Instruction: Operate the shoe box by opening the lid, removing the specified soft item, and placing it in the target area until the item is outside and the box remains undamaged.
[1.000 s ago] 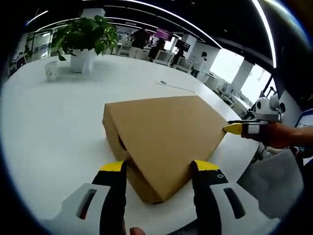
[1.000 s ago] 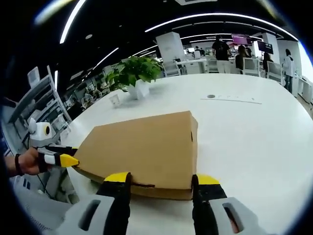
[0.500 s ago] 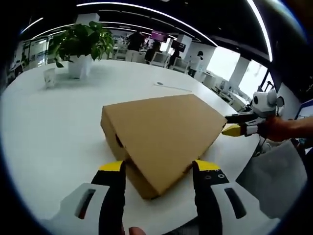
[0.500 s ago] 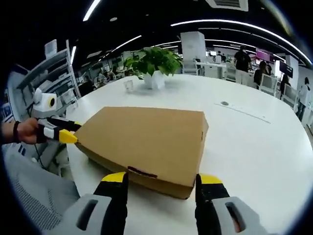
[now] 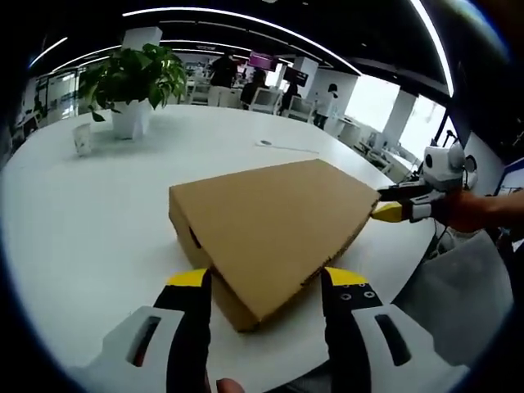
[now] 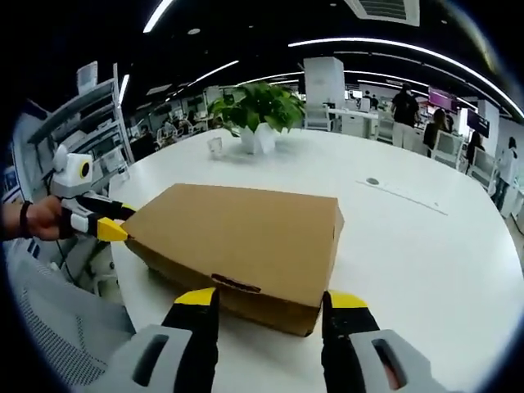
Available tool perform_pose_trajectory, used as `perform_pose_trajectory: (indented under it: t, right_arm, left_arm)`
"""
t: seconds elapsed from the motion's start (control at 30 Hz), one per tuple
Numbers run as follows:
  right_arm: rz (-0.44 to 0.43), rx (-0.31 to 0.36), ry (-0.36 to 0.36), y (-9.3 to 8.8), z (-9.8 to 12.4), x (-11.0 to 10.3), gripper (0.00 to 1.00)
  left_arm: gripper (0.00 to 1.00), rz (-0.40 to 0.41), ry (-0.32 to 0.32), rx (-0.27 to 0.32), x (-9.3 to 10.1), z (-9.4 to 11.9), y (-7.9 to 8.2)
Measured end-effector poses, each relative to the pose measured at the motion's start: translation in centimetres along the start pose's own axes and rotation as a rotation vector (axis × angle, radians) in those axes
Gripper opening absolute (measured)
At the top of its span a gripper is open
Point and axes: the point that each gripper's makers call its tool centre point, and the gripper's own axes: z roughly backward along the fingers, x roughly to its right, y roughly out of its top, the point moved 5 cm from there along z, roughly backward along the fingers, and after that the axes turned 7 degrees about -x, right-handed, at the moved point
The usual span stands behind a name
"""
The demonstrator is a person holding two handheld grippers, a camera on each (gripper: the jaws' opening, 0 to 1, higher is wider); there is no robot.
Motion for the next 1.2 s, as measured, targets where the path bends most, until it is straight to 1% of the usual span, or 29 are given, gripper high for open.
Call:
perform_pose_trajectory:
  t: [0.07,0.17,0.4,0.5,0.57,0.67,0.77,0.93,1.03,1.1,1.2]
  right_arm:
    - [-0.005,0.022,0.001,0.4,0.5,-0.1,0.47]
    - [-0.022,0.070,0.007,1.5,1.3,-0.1,0.46]
    - [-0.021,0.155,-0.002,4.7,2.9,0.1,0.44]
    - [-0.011,0.169,-0.007,5.8,3.2,0.0,0.43]
    - [-0.015,0.180,-0.007,6.3,3.3,0.2,0.42]
    - [-0.025,0.198,-0.005,7.2,3.4,0.4,0.42]
    - [-0.032,0.212,-0.002,8.0,3.5,0.6,0.42]
    - [-0.034,0.222,-0.002,9.4,3.5,0.9,0.42]
    - [-0.035,0.231,-0.005,10.4,3.5,1.1,0.42]
    - [-0.035,0.237,-0.006,11.0,3.4,1.2,0.42]
    - [-0.012,0.246,-0.010,12.0,3.3,1.4,0.42]
  left_arm:
    - [0.53,-0.032,0.004,0.003,0.1,0.5,0.4]
    - [0.52,-0.039,0.002,0.015,0.1,1.0,0.9]
    - [0.54,-0.061,0.004,0.067,0.3,2.2,2.8]
    - [0.54,-0.071,0.010,0.095,0.4,2.8,3.8]
    - [0.54,-0.089,0.016,0.109,0.4,3.0,4.4]
    - [0.54,-0.093,0.016,0.131,0.2,3.4,5.3]
    - [0.55,-0.103,0.013,0.143,0.1,3.6,5.8]
    - [0.58,-0.149,0.010,0.154,0.0,3.5,6.4]
    - [0.56,-0.189,0.030,0.152,-0.3,3.5,7.0]
    - [0.53,-0.198,0.044,0.156,-0.6,3.5,7.3]
    - [0.45,-0.250,0.104,0.165,-1.5,3.5,8.2]
